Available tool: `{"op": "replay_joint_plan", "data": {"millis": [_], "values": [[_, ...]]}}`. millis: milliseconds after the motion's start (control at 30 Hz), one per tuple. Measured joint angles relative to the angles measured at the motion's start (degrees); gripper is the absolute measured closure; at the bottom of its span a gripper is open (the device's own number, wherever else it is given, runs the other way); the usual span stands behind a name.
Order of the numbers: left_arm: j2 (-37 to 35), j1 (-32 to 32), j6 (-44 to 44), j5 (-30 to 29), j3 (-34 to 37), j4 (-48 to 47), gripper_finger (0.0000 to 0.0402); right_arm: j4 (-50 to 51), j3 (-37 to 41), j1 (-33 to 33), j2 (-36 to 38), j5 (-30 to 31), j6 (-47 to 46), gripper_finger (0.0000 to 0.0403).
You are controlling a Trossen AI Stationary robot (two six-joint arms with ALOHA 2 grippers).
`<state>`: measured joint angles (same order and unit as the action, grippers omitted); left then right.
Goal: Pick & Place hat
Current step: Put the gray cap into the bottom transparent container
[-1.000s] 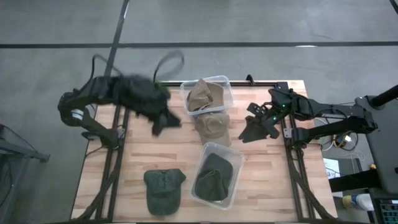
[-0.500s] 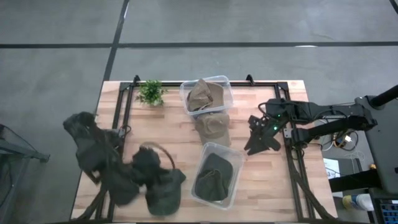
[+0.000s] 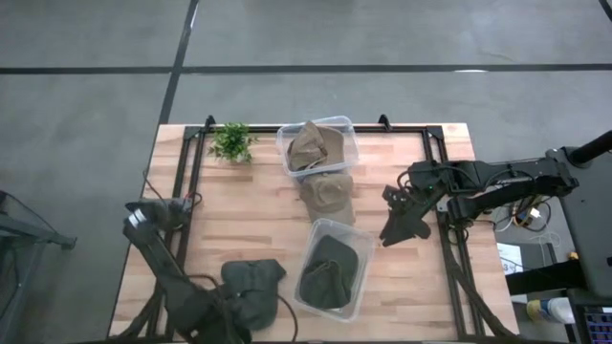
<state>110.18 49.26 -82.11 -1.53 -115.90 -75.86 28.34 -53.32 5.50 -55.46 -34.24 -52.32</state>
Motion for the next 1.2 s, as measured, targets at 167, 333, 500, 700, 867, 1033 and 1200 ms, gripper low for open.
{"op": "replay_joint_plan", "data": {"millis": [167,333,500,700,867,1033,1200], "values": [[3.6,0.4,0.9,7.3,1.5,-2.0,0.0270,0.1,0.0,0.0,0.0,3.7,0.2,0.0175],[6.4,2.3,9.1,2.9,1.8,6.1,0.0270,0.2,0.1,0.0,0.0,7.5,0.3,0.0175],[7.1,5.8,11.5,-3.2,1.8,6.9,0.0270,0.2,0.1,0.0,0.0,7.5,0.3,0.0175],[7.2,7.3,6.2,-9.9,1.8,6.7,0.0270,0.3,0.1,0.0,0.0,7.4,2.2,0.0175],[7.5,8.7,4.1,-17.0,1.8,7.9,0.0270,0.6,0.2,0.0,0.0,7.4,3.0,0.0175],[8.7,8.5,-3.6,-19.7,1.8,12.2,0.0270,1.0,0.2,0.3,0.0,7.3,2.7,0.0175],[9.9,9.7,-4.3,-20.4,1.8,20.0,0.0270,1.5,0.2,0.4,0.0,7.2,2.2,0.0175]]}}
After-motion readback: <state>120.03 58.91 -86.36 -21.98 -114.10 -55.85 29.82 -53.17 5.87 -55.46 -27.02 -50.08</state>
